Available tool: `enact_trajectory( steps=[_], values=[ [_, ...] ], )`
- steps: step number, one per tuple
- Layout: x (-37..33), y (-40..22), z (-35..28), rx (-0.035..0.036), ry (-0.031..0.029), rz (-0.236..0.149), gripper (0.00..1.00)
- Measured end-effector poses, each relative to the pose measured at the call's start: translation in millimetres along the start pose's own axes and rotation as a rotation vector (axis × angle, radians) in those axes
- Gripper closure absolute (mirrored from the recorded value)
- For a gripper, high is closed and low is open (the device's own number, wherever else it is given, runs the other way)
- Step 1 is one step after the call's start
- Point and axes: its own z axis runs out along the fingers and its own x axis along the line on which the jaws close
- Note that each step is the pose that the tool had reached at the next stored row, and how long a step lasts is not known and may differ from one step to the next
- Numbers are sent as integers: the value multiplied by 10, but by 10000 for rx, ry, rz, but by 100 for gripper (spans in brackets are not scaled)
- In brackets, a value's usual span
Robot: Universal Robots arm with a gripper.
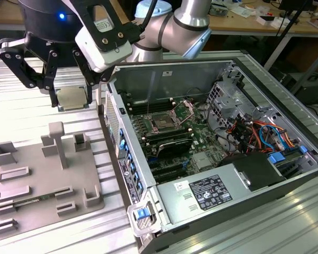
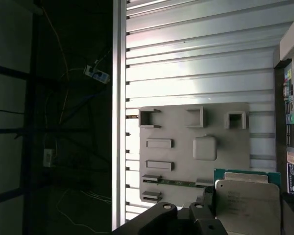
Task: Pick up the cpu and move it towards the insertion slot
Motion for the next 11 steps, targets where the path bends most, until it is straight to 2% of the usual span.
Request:
enact_trajectory(
  steps=[11],
  values=[
    [-116,-1,-1,1,0,1,45]
  ],
)
